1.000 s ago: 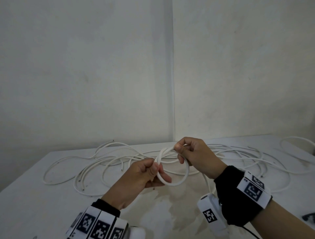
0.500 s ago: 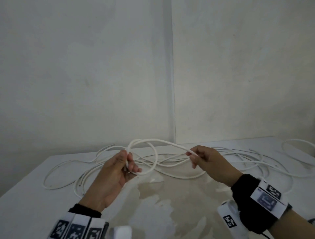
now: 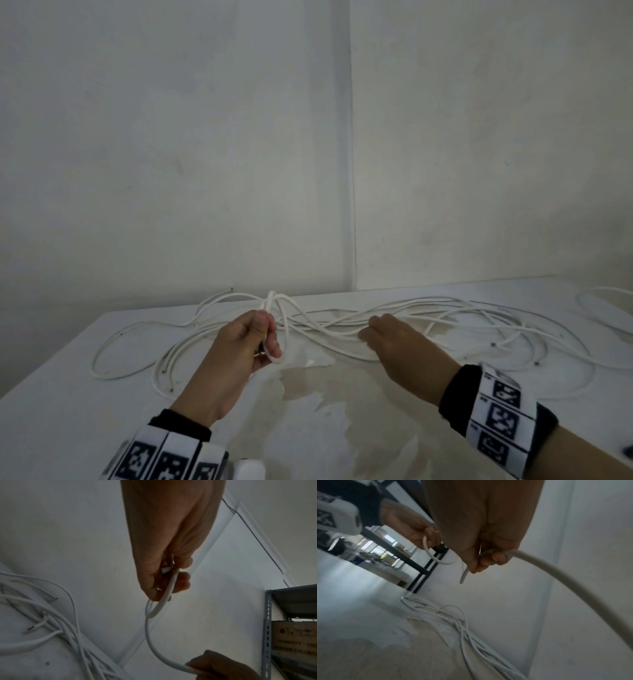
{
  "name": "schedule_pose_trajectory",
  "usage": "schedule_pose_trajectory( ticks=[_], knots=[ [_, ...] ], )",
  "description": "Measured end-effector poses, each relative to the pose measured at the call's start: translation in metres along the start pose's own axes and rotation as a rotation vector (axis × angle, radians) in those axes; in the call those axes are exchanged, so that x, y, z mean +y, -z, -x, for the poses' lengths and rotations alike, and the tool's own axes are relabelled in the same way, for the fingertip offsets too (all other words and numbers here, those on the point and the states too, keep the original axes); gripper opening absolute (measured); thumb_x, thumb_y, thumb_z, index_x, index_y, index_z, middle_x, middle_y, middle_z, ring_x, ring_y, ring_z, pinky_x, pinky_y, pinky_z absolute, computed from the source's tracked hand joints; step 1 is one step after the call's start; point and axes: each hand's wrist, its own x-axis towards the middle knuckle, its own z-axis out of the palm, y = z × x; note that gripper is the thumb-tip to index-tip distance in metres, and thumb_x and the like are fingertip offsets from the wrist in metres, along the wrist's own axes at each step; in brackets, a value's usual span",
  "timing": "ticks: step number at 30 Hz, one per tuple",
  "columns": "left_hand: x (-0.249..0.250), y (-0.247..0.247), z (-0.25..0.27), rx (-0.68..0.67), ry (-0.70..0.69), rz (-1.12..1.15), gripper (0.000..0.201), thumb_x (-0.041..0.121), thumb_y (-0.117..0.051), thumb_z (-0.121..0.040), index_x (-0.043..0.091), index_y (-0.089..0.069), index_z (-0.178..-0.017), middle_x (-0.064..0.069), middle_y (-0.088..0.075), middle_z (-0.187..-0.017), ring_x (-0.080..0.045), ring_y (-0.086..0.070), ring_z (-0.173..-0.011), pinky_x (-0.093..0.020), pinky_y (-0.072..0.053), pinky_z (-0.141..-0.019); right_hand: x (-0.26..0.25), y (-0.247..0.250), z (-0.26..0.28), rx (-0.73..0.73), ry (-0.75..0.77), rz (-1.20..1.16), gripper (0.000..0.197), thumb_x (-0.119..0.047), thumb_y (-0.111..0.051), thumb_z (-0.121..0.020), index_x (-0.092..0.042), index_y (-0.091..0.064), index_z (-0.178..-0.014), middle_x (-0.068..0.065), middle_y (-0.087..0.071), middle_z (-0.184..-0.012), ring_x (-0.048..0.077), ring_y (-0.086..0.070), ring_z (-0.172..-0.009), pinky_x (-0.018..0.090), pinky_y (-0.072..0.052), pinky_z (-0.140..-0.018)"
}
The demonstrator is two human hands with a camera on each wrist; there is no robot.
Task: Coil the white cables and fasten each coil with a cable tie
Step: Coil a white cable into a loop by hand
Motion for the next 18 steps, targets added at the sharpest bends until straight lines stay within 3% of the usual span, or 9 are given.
schedule_pose_trajectory(
  ticks=[3,9,11,14,15,17,18],
  knots=[
    [-0.002,-0.006,-0.002,-0.014,0.004,-0.065,0.032,0.019,-0.036,-0.098,0.006,-0.053,-0.075,0.003,-0.052,-0.05,-0.015,-0.049,-0.058,-0.027,-0.05,-0.067,-0.014,0.002,-0.014,0.013,0.117,0.055,0.029,-0.004,-0.038,-0.069,-0.015,-0.064,-0.072,0.0,-0.059,-0.07,0.013,-0.035,-0.07,0.022,-0.039,-0.058],
    [-0.011,-0.015,-0.006,-0.058,0.014,-0.179,0.033,0.023,-0.038,-0.097,0.007,-0.056,-0.074,0.004,-0.055,-0.05,-0.008,-0.053,-0.053,-0.022,-0.051,-0.062,-0.046,0.01,-0.037,0.005,0.242,-0.095,0.028,0.0,-0.039,-0.076,-0.013,-0.063,-0.08,0.001,-0.057,-0.071,0.016,-0.045,-0.066,0.025,-0.04,-0.059],
    [-0.014,-0.016,-0.007,-0.071,0.02,-0.195,0.033,0.024,-0.039,-0.096,0.007,-0.057,-0.075,0.004,-0.055,-0.05,-0.007,-0.054,-0.052,-0.02,-0.052,-0.06,-0.053,0.013,-0.042,0.023,0.23,-0.206,0.026,-0.001,-0.039,-0.081,-0.008,-0.064,-0.079,0.004,-0.057,-0.069,0.016,-0.042,-0.065,0.024,-0.035,-0.061],
    [-0.014,-0.015,-0.007,-0.092,-0.024,-0.212,0.035,0.032,-0.042,-0.09,0.006,-0.058,-0.073,0.002,-0.054,-0.054,-0.009,-0.054,-0.054,-0.023,-0.051,-0.063,-0.057,0.017,-0.044,0.068,0.139,-0.372,0.029,-0.016,-0.037,-0.096,-0.005,-0.059,-0.081,0.009,-0.056,-0.071,0.016,-0.036,-0.069,0.026,-0.033,-0.063],
    [-0.014,-0.016,-0.006,-0.117,-0.042,-0.245,0.036,0.036,-0.042,-0.088,0.007,-0.058,-0.072,0.0,-0.054,-0.056,-0.013,-0.052,-0.057,-0.027,-0.049,-0.065,-0.058,0.016,-0.044,0.086,0.123,-0.412,0.028,-0.017,-0.037,-0.097,-0.005,-0.057,-0.081,0.01,-0.056,-0.071,0.016,-0.036,-0.069,0.026,-0.033,-0.063],
    [-0.015,-0.021,-0.003,-0.155,-0.047,-0.299,0.036,0.037,-0.042,-0.089,0.011,-0.06,-0.071,-0.003,-0.056,-0.059,-0.017,-0.053,-0.061,-0.034,-0.046,-0.066,-0.062,0.019,-0.046,0.101,0.106,-0.476,0.007,-0.008,-0.052,-0.09,-0.007,-0.053,-0.083,0.011,-0.056,-0.071,0.016,-0.037,-0.068,0.025,-0.033,-0.062],
    [-0.016,-0.022,-0.001,-0.162,-0.026,-0.287,0.036,0.033,-0.041,-0.093,0.012,-0.061,-0.072,0.0,-0.06,-0.059,-0.015,-0.057,-0.06,-0.033,-0.049,-0.067,-0.062,0.021,-0.048,0.111,0.091,-0.496,0.009,-0.004,-0.058,-0.084,-0.009,-0.05,-0.083,0.011,-0.056,-0.071,0.016,-0.039,-0.068,0.024,-0.033,-0.062]
  ],
)
